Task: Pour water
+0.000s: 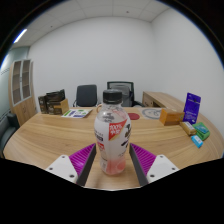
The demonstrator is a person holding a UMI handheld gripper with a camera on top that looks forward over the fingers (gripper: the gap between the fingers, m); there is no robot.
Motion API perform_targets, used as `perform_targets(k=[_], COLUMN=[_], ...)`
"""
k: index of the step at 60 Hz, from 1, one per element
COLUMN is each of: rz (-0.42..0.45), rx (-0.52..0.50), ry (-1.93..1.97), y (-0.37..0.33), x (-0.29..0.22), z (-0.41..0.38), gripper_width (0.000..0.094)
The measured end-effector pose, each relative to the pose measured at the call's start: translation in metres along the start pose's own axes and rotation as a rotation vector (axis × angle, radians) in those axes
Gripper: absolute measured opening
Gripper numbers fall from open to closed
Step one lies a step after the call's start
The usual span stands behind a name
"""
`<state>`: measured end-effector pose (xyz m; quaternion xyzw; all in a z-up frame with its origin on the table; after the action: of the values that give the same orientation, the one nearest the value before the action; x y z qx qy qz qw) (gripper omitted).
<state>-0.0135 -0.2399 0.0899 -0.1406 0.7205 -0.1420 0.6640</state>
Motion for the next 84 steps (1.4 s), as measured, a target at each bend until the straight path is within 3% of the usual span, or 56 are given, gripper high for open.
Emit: perform_targets(k=[4, 7, 20, 35, 52, 59, 76, 84], rz=[0.022, 0.041, 0.05, 0.083, 0.085, 0.057, 0.044, 0.034], rx=[0.017, 0.031, 0.025, 0.144, 0.458, 0.535, 0.619, 0.595], ry=[-0.014, -0.027, -0.046, -0.186, -0.759, -1.083, -1.872, -2.052], y=[0.016, 0.024, 0.034, 0.051, 0.159, 0.209, 0.289, 0.307], x=[-0.003, -0.005, -0.013, -0.098, -0.223, -0.254, -0.25, -0.235], z=[-0.001, 0.001, 0.001, 0.052, 0.118, 0.122, 0.088, 0.081], gripper_width=[0.0657, 0.0551, 0.0325, 0.0327, 0.0324, 0.0325, 0.0323, 0.0326])
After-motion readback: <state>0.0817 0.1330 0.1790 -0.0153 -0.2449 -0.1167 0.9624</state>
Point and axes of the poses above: the point between the fingertips, and its own axes, seen from behind it with the camera up: z to the right, x down, y forward, the way the camera looks, the point moved 6 cm from there along -y, backward, against the way the camera looks, and after that the axes turned 4 degrees about y, right-handed, at the moved point
